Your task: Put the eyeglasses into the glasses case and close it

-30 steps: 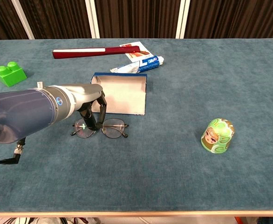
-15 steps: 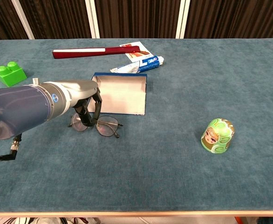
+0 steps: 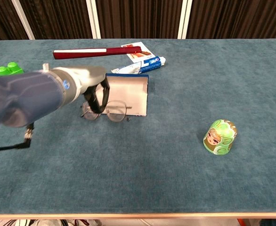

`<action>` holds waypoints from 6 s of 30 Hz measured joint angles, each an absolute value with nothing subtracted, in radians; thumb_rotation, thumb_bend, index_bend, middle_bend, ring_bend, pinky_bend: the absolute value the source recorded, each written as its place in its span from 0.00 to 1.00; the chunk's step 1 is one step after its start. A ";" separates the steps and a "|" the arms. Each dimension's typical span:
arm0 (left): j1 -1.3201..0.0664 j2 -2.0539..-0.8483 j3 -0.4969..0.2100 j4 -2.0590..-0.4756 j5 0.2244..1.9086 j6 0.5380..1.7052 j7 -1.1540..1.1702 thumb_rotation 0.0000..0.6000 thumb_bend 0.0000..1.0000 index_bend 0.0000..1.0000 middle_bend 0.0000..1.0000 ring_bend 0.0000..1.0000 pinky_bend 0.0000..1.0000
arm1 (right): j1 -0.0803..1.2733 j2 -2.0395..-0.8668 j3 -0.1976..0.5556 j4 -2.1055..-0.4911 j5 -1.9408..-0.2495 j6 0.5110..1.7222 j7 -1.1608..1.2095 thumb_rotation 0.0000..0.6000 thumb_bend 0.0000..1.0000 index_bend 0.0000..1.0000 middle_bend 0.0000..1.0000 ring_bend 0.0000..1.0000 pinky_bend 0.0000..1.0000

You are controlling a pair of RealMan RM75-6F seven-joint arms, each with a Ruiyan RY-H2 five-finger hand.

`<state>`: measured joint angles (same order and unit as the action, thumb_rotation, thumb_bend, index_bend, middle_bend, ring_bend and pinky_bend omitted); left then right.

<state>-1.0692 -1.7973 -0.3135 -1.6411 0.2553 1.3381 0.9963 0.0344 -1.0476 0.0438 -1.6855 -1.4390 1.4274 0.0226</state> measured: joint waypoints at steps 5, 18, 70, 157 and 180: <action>-1.106 -1.826 -0.359 -1.577 0.245 1.351 1.028 1.00 0.43 0.59 0.04 0.00 0.00 | 0.035 -1.046 0.044 -1.688 -1.434 1.424 0.025 1.00 0.02 0.00 0.00 0.00 0.17; -1.185 -1.901 -0.474 -1.323 0.180 1.238 1.054 1.00 0.43 0.59 0.03 0.00 0.00 | 0.038 -1.044 0.048 -1.692 -1.417 1.411 0.028 1.00 0.02 0.00 0.00 0.00 0.17; -1.286 -2.131 -0.549 -0.772 0.298 1.026 1.018 1.00 0.42 0.57 0.00 0.00 0.00 | 0.049 -1.030 0.048 -1.697 -1.399 1.378 0.055 1.00 0.02 0.00 0.00 0.00 0.17; -1.002 -1.860 -0.479 -1.418 0.519 1.197 0.881 1.00 0.45 0.09 0.54 0.63 0.73 | 0.054 -1.016 0.048 -1.725 -1.360 1.349 0.052 1.00 0.04 0.00 0.00 0.00 0.17; -0.986 -1.725 -0.391 -1.525 0.257 1.050 0.834 1.00 0.46 0.01 0.78 0.85 0.85 | 0.054 -1.016 0.050 -1.731 -1.349 1.346 0.047 1.00 0.08 0.00 0.00 0.00 0.17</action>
<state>-0.9859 -1.7249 -0.3910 -1.5245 0.2575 1.0501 0.8340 0.0542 -1.0162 0.0503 -1.7306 -1.3495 1.3459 0.0465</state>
